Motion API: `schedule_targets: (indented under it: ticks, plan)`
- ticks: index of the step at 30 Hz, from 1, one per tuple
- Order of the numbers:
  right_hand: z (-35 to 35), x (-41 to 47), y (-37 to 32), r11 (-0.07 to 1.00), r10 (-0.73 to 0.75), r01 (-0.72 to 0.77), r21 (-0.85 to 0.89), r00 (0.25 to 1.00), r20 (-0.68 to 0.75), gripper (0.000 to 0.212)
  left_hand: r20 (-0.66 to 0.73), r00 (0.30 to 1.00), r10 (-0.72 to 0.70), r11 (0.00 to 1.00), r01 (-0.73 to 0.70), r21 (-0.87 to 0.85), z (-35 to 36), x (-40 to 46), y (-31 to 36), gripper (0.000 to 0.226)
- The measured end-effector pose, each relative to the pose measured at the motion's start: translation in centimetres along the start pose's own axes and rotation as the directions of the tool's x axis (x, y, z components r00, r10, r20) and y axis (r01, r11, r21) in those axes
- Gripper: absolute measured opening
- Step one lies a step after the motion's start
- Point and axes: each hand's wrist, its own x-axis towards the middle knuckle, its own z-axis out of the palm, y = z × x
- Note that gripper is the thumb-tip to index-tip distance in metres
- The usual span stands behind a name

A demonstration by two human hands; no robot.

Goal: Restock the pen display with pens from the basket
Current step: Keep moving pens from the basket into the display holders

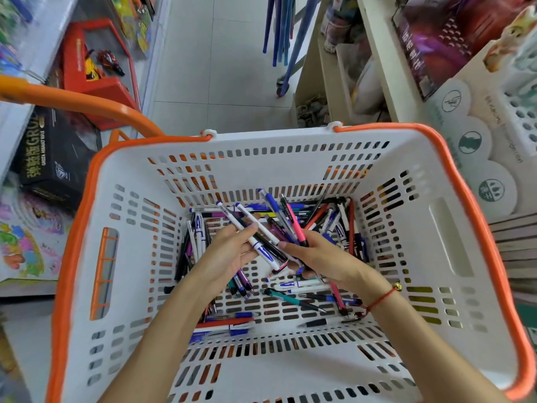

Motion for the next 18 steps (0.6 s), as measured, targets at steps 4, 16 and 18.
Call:
schedule_targets:
  ticks: [4,16,18]
  plan:
    - [0.3,-0.2,-0.2,0.991,0.019,-0.018,0.136,1.000,-0.006,0.013,0.004,1.000,0.012,0.998,-0.012,-0.066,-0.2,0.0,0.2,0.023]
    - [1.4,0.4,0.3,0.992,0.067,-0.057,0.115,0.995,-0.081,0.027,-0.113,0.993,0.047,0.998,-0.042,0.040,-0.3,0.3,-0.6,0.017]
    - [1.2,0.8,0.7,0.989,0.055,-0.019,0.144,0.966,-0.254,0.037,-0.116,0.992,0.056,0.994,-0.066,-0.083,-0.1,0.5,-0.7,0.021]
